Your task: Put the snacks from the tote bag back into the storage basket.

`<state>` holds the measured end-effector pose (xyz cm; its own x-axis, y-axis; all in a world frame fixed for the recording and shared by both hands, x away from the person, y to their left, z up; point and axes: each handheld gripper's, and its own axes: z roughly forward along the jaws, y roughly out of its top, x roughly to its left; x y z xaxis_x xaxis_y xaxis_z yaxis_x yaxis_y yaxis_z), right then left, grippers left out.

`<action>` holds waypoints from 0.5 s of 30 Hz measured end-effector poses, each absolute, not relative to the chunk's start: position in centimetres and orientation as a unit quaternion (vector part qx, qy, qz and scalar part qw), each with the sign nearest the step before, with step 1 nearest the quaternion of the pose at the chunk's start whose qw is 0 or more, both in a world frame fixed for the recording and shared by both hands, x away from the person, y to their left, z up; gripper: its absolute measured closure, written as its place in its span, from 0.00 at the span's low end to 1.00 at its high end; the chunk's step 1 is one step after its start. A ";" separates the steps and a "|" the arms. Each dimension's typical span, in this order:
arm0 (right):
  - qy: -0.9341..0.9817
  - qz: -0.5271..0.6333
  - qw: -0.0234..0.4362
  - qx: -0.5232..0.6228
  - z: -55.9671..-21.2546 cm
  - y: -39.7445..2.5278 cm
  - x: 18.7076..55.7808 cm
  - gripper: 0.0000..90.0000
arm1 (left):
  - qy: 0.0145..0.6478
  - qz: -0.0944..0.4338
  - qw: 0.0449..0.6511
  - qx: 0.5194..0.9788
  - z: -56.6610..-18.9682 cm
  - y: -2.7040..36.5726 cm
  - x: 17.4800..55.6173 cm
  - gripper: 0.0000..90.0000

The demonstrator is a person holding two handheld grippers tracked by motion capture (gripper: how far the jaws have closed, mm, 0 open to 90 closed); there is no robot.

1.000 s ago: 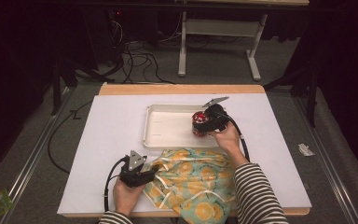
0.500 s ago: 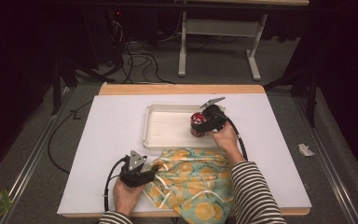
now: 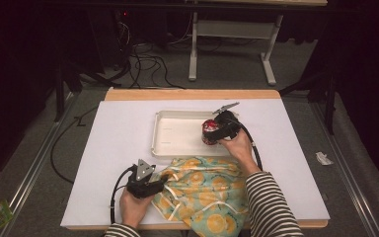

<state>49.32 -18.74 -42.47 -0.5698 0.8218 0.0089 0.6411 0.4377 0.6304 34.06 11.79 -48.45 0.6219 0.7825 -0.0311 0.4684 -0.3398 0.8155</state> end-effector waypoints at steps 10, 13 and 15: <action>0.831 0.298 0.148 0.447 -42.2 -19.1 49.0 0.28 | 0.392 0.188 0.419 0.797 -48.4 11.8 34.0 0.45; 0.830 0.298 0.144 0.449 -42.3 -19.2 49.0 0.28 | 0.391 0.188 0.420 0.797 -48.4 11.8 34.0 0.45; 0.831 0.297 0.144 0.448 -42.3 -19.3 49.0 0.28 | 0.392 0.188 0.420 0.797 -48.4 11.8 34.0 0.45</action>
